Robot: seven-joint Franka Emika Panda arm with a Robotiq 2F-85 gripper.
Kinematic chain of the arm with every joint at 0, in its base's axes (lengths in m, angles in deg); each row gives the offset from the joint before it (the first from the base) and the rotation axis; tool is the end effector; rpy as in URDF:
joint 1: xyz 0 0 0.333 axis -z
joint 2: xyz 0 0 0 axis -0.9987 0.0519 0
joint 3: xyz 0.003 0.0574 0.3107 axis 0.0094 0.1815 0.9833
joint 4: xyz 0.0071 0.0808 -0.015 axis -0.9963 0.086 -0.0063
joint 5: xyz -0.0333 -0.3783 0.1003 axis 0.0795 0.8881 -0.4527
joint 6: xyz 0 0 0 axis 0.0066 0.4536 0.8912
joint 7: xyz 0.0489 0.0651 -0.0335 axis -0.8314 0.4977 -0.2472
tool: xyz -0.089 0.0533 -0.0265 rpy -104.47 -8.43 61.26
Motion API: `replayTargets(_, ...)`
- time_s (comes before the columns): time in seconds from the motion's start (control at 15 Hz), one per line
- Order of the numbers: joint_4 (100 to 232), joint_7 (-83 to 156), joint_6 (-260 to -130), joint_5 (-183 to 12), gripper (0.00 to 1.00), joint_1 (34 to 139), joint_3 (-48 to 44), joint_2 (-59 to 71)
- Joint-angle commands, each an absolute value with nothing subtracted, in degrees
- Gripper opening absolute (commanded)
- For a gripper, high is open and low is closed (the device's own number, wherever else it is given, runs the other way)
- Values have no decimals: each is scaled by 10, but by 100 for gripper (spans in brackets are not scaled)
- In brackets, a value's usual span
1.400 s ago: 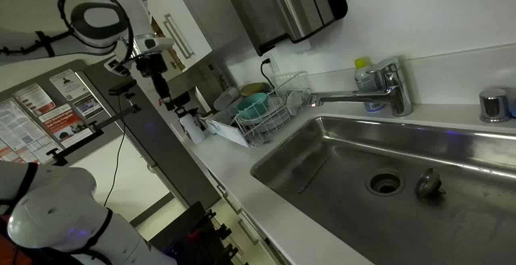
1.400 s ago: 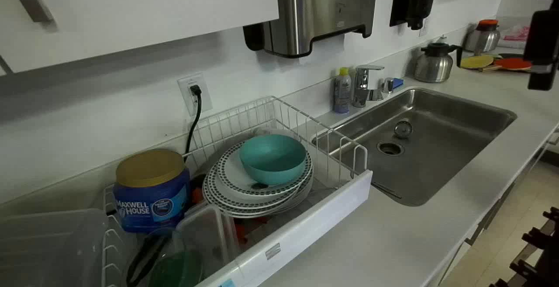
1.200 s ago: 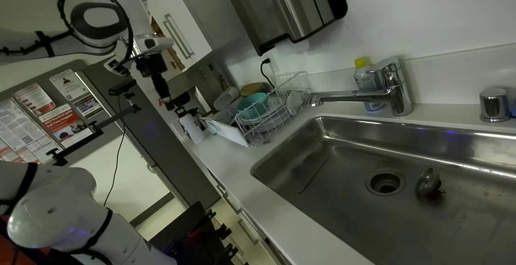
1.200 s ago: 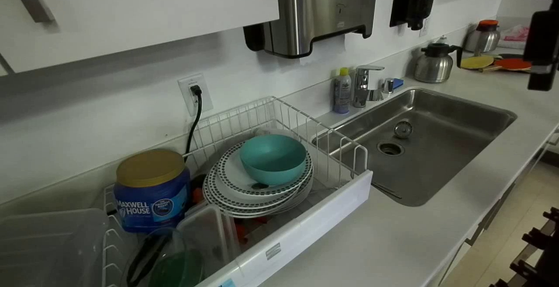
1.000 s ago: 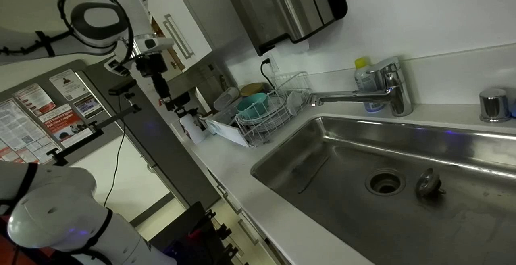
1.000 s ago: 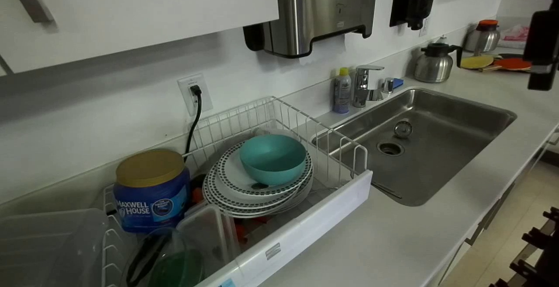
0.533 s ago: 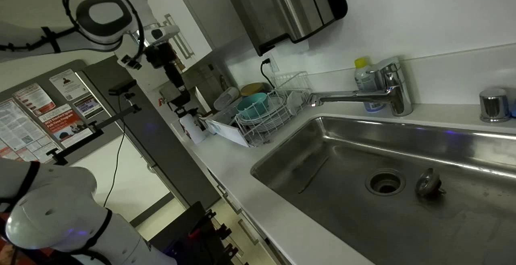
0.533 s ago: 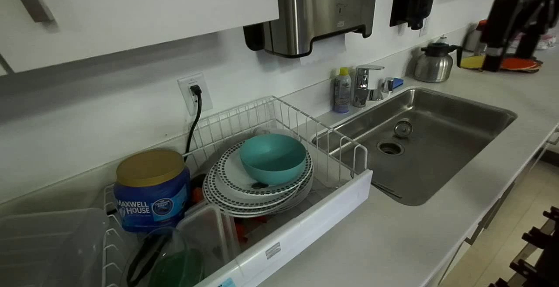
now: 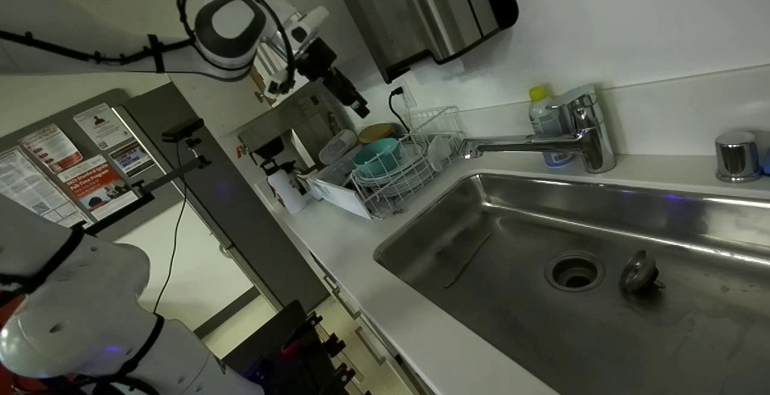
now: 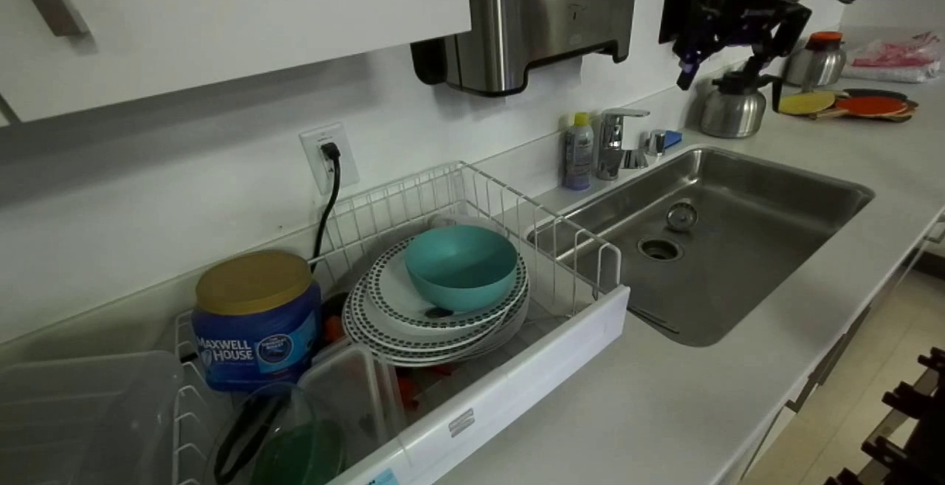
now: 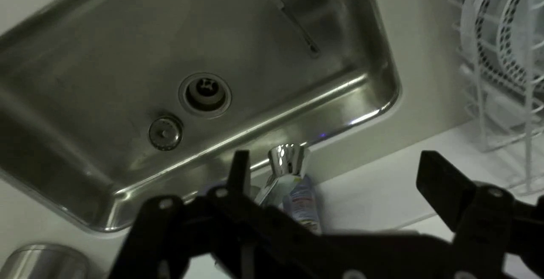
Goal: Rotate the spout from left to right
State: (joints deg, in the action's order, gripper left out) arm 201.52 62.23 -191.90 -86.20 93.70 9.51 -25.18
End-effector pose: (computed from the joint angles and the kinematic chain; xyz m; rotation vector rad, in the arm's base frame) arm 0.5019 0.0101 0.5076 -2.9909 0.7540 -0.4904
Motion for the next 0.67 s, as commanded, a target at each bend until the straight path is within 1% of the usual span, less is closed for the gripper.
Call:
replayTargets(0.0,1971,726,-1975,-801,100,954,87,-166)
replayTargets(0.07,1963,745,-1978,-791,100,951,82,-146)
replayTargets(0.13,1993,704,-1970,-811,100,935,69,-185)
replayTargets(0.27,1988,706,-1973,-807,100,929,60,-165)
replayTargets(0.6,1980,717,-1972,-804,100,927,60,-166)
